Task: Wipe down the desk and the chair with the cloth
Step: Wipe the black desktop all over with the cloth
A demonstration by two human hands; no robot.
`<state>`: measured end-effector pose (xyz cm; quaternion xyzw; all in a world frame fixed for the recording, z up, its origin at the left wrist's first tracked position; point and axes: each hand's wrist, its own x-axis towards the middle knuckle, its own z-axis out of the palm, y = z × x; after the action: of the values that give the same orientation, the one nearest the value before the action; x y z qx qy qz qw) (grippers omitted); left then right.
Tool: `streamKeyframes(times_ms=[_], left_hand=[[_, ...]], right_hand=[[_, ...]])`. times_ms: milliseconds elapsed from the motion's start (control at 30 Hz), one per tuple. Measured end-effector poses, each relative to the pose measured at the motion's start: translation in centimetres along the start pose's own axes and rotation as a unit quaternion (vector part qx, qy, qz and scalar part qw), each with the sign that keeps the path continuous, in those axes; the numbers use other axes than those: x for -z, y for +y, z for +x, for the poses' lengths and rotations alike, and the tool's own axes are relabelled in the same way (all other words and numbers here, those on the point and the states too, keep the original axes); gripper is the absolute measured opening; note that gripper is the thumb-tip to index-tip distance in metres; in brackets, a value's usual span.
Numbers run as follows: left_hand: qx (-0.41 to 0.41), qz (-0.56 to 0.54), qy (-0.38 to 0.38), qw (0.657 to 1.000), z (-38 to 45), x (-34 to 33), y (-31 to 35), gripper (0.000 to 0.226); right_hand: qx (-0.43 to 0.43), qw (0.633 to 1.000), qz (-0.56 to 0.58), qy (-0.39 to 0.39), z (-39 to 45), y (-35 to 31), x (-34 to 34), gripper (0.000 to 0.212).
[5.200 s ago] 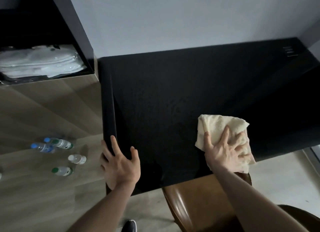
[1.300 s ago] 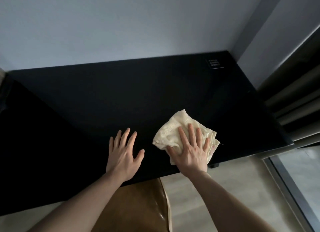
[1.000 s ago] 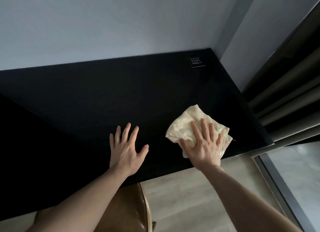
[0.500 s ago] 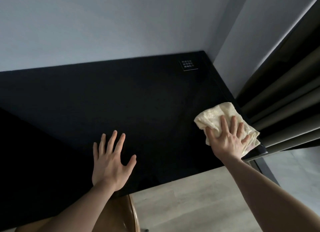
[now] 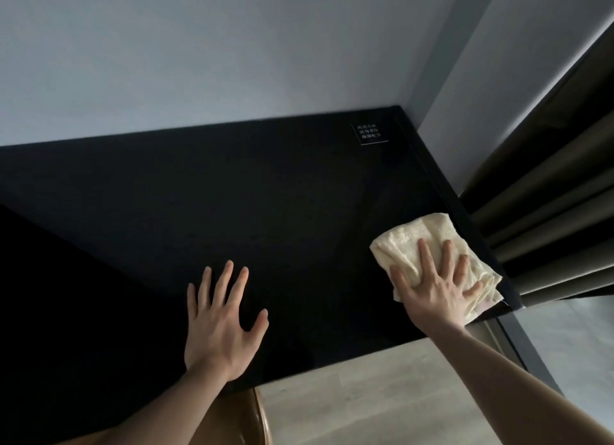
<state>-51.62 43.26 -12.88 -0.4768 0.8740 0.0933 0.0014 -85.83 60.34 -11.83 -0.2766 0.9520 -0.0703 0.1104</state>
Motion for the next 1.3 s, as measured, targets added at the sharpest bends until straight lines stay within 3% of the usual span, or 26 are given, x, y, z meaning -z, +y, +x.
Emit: streamKeyframes(times_ms=[300, 467, 667, 1000, 1300], left_hand=[[-0.003, 0.001, 0.011, 1.0, 0.1, -0.7, -0.2, 0.087], [-0.001, 0.0, 0.006, 1.0, 0.1, -0.4, -0.1, 0.088], [0.007, 0.001, -0.01, 1.0, 0.0, 0.0, 0.2, 0.086], [0.003, -0.008, -0.009, 1.0, 0.2, 0.0, 0.3, 0.088], [0.0, -0.023, -0.025, 0.999, 0.0, 0.7, 0.2, 0.089]], right_hand=[[-0.06, 0.998, -0.021, 0.023, 7.3, 0.1, 1.3, 0.089], [-0.064, 0.998, 0.005, 0.01, 5.0, -1.5, 0.8, 0.087], [0.029, 0.999, 0.012, -0.012, -0.4, -2.0, -0.8, 0.083], [0.015, 1.0, 0.016, 0.016, 5.7, -2.4, 0.7, 0.084], [-0.003, 1.0, 0.002, -0.006, 0.9, -6.0, -1.1, 0.083]])
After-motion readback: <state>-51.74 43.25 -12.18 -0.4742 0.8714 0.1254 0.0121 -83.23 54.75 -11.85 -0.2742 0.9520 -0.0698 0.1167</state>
